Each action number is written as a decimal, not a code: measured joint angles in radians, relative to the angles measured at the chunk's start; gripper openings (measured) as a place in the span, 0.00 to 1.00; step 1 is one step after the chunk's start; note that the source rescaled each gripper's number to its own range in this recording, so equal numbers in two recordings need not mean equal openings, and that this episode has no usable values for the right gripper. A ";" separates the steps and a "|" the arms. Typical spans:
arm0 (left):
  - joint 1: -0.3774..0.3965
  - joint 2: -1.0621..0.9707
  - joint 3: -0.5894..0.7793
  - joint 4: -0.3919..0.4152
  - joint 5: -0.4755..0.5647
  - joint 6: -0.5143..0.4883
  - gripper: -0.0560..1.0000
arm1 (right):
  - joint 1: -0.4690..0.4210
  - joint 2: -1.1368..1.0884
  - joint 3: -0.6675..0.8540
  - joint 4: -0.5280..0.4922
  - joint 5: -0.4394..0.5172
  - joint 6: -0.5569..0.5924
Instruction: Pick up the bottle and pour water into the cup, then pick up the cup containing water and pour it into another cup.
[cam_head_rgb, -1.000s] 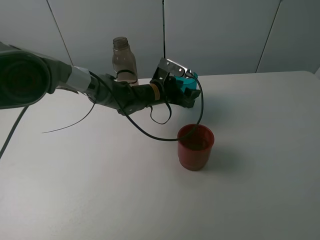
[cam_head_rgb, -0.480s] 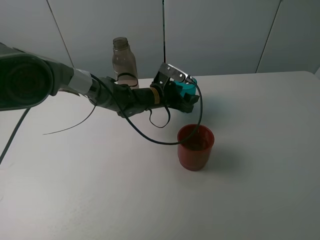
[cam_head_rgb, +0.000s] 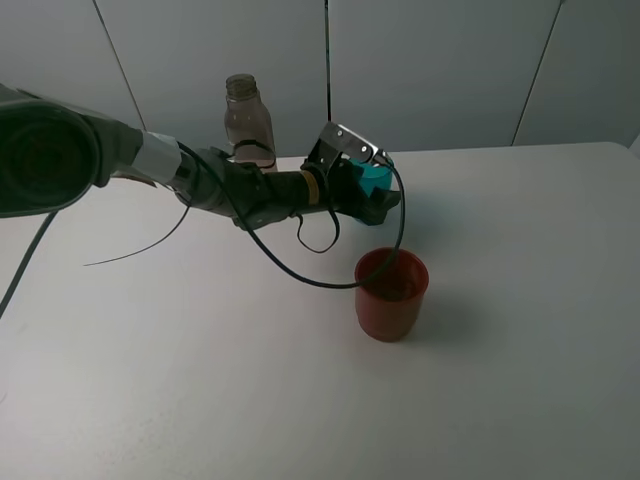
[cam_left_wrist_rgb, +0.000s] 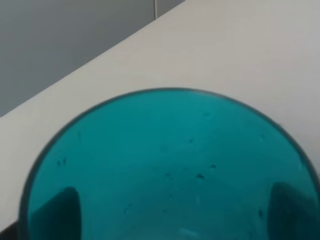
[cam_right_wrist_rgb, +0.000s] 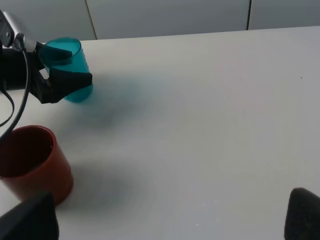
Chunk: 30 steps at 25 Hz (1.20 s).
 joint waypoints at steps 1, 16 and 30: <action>0.000 -0.010 0.000 0.002 0.011 0.000 0.99 | 0.000 0.000 0.000 0.000 0.000 0.000; -0.003 -0.124 -0.005 0.029 0.143 -0.071 1.00 | 0.000 0.000 0.000 0.000 0.000 0.000; -0.043 -0.327 -0.005 0.000 0.376 -0.074 1.00 | 0.000 0.000 0.000 0.000 0.000 0.000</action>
